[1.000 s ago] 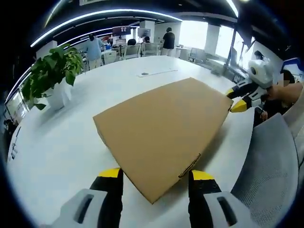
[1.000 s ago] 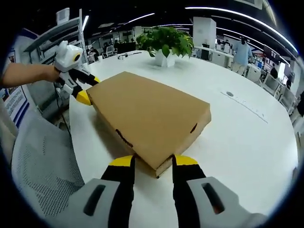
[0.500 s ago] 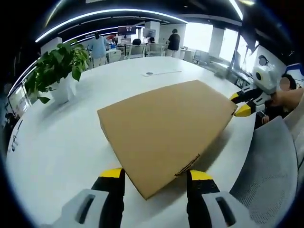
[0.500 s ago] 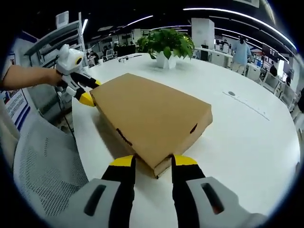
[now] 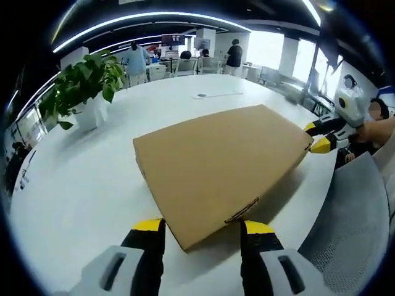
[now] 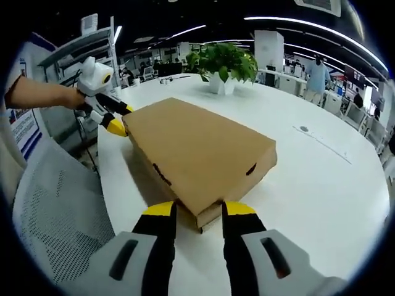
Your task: Operate the shoe box by opening the lid, removing the specified soft item, and placing it in the target area until the item is outside and the box remains undamaged.
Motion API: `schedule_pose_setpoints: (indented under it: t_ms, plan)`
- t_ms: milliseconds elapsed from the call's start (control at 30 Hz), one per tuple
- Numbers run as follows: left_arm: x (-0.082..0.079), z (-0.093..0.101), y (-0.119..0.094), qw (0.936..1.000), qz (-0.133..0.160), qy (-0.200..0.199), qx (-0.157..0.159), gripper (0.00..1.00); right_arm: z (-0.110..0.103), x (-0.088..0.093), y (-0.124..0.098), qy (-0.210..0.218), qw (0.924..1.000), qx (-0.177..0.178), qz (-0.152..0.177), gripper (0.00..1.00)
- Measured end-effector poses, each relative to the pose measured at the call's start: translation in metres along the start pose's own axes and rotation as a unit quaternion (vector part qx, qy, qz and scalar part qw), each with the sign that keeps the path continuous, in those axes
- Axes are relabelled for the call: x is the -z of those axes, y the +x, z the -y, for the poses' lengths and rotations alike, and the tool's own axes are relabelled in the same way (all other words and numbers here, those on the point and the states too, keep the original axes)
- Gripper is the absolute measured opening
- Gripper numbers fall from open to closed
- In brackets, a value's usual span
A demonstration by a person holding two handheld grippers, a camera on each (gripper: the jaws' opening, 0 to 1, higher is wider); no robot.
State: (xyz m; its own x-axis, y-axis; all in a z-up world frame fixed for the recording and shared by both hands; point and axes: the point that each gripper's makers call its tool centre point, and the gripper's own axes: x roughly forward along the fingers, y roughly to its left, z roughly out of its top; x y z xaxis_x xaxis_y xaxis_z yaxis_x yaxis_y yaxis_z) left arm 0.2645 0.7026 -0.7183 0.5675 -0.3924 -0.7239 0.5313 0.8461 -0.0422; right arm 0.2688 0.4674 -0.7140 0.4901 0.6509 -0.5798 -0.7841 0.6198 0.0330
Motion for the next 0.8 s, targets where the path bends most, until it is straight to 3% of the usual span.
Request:
schedule_pose_setpoints:
  t_ms: [800]
  plan:
    - [0.005,0.01,-0.015,0.9996,0.019,-0.013,-0.015,0.53,-0.001,0.009,-0.002,0.034,0.9994,0.01,0.007,0.2]
